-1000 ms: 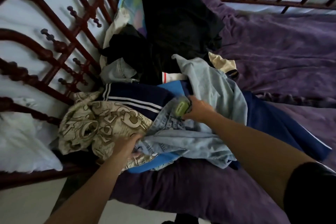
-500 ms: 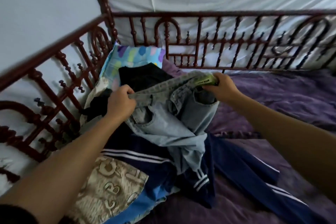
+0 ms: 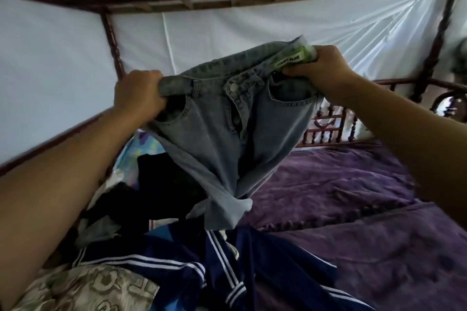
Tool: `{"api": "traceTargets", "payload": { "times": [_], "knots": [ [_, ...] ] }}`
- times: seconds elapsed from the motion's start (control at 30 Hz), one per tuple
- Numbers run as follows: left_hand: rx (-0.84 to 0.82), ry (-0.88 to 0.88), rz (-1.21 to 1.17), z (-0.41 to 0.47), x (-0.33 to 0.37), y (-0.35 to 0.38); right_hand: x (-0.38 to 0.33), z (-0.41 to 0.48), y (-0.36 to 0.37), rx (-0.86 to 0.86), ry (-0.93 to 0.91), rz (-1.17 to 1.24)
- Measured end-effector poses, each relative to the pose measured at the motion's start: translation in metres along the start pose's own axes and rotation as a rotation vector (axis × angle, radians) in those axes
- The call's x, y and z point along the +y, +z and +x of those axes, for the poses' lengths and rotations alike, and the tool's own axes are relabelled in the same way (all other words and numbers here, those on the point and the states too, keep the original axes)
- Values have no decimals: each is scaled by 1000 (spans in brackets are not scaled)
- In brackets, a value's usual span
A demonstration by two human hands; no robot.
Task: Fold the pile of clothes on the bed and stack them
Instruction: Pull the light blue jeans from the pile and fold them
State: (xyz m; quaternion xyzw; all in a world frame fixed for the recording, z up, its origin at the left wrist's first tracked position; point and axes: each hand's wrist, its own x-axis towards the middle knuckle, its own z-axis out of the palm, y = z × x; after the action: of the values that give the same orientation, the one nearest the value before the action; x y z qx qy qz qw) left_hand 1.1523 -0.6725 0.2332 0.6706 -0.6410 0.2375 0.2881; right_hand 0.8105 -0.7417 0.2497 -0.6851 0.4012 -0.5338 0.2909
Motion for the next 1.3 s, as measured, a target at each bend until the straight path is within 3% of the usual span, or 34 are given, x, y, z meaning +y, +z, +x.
{"api": "traceTargets", "payload": {
  "times": [0.13, 0.23, 0.4, 0.53, 0.63, 0.7, 0.83, 0.93, 1.03, 1.3],
  "knots": [
    [179, -150, -248, 20, 48, -10, -7, -18, -52, 44, -10, 14],
    [217, -288, -512, 38, 84, 5, 8, -30, -91, 83, 48, 45],
    [63, -360, -728, 54, 149, 85, 71, -63, -152, 15, 261, 186],
    [-193, -353, -891, 63, 215, 183, 143, -93, -201, 27, 509, 248],
    [-422, -213, -866, 62, 272, 257, 202, -117, -239, 218, 642, 198],
    [-583, -30, -845, 53, 318, 301, 242, -141, -267, 372, 654, 122],
    [-765, 231, -792, 16, 421, 366, 304, -200, -329, 584, 698, -49],
    [-851, 210, -815, -6, 499, 407, 339, -238, -372, 711, 725, -106],
    [-931, 78, -857, -19, 574, 442, 375, -271, -415, 780, 776, -179],
    [-891, 96, -763, -83, 782, 512, 530, -345, -536, 861, 1018, -317]
  ]
}}
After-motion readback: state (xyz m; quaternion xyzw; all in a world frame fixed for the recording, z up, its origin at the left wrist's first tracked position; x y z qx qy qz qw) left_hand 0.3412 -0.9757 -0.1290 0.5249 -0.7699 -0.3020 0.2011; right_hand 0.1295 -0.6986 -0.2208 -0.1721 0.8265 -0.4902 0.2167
